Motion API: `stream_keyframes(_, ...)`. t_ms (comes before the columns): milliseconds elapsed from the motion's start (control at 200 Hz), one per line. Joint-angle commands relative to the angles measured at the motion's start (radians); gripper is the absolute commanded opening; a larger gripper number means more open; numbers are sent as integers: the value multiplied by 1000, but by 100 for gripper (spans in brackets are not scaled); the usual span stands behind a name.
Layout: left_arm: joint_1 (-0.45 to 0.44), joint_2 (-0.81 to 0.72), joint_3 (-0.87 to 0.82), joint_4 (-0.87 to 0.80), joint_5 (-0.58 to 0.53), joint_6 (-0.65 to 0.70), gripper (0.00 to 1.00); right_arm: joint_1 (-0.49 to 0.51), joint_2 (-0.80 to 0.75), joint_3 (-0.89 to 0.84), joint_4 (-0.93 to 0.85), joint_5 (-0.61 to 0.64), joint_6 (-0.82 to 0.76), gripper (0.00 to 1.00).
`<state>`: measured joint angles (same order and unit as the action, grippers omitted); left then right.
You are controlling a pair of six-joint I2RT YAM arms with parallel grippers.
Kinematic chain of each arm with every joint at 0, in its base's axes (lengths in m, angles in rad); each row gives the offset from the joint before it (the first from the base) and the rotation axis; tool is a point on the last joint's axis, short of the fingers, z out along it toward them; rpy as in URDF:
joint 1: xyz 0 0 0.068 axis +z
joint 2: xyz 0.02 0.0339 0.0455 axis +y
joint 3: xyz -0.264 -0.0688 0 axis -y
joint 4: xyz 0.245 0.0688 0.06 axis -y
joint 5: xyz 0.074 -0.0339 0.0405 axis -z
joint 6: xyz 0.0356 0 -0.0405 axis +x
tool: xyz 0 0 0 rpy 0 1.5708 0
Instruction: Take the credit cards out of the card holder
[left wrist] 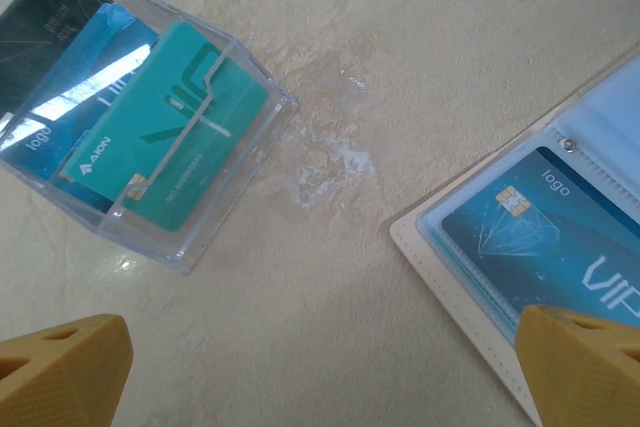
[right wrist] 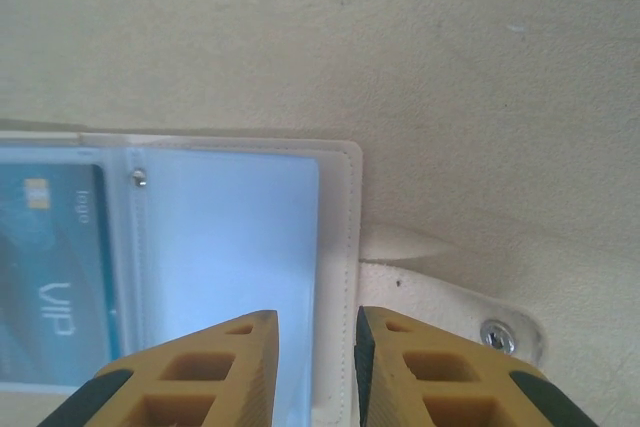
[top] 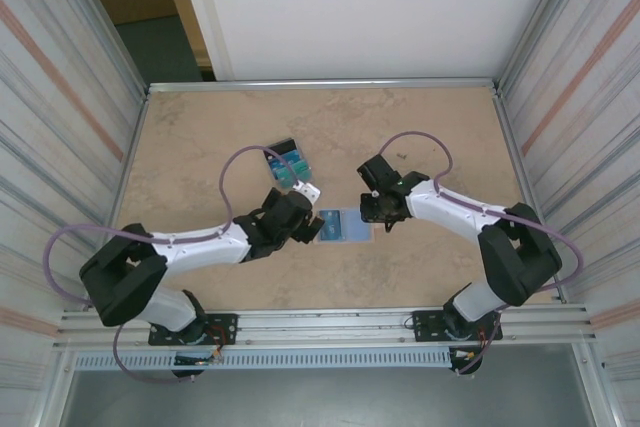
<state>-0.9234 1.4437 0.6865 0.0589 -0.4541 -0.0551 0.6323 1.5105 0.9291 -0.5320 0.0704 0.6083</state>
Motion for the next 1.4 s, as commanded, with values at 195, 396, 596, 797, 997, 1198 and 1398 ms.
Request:
stream_keyframes(195,-4,100,47,86,4,30,99,-58,-84,-46,100,-218,56,27)
stream_keyframes(396,-4,155,62,102,15,34,99,-84,-74,-77,198,-359,78,27)
stream_keyframes(596,-3,199,78,86,19,30,99,-87,-9,-78,236,-400,88,27)
stream_keyframes(797,-4,228,89,53,-1,27,99,-90,66,-79,286,-459,104,26)
stream_keyframes(997,-5,228,79,15,-17,15,99,-98,110,-117,380,-545,136,20)
stream_keyframes(1198,-7,223,65,-9,-22,-10,99,-108,150,-145,441,-594,158,20)
stream_keyframes(1398,-13,221,57,-15,-20,-32,99,-108,175,-155,486,-618,169,19)
